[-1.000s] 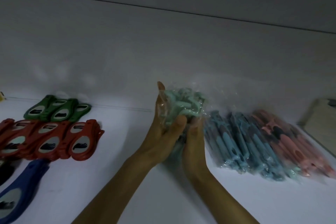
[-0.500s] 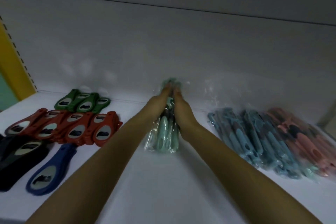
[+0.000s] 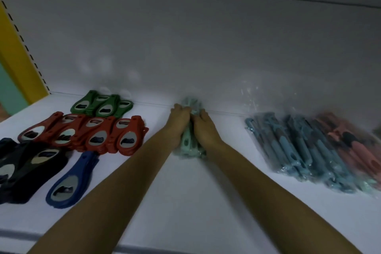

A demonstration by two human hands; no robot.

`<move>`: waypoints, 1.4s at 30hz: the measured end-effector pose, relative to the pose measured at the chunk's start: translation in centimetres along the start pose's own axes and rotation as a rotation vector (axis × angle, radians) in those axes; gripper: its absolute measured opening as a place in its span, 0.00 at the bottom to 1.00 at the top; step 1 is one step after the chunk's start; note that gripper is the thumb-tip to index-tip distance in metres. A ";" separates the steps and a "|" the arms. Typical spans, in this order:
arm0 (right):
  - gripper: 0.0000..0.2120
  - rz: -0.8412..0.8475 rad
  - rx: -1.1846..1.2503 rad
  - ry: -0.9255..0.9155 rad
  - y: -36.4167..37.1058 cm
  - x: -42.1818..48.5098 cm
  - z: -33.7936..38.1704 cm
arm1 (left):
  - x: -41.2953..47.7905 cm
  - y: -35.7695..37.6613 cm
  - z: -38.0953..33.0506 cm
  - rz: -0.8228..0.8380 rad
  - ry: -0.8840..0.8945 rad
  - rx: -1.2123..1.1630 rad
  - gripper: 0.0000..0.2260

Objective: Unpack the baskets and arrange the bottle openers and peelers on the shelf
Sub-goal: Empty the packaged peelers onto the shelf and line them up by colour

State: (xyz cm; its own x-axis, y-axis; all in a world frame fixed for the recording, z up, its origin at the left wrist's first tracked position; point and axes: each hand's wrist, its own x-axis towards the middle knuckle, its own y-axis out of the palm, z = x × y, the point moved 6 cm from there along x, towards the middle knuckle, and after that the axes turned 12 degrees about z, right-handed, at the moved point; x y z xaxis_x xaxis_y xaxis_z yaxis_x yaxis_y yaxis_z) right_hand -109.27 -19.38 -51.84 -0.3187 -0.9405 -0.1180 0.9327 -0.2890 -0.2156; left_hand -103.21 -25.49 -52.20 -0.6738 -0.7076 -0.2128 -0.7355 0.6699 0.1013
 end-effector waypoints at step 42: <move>0.20 -0.179 -0.602 -0.052 -4.3 -6.2 -0.5 | -3.2 1.5 -1.3 -0.044 0.286 0.996 0.18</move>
State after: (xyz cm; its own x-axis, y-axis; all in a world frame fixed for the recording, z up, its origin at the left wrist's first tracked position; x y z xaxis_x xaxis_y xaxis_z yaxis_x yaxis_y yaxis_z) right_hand -111.39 -12.24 -50.71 -0.4384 -0.8987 0.0144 0.6027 -0.3058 -0.7370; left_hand -102.27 -22.51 -50.15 -0.7348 -0.6760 0.0549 -0.4558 0.4323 -0.7781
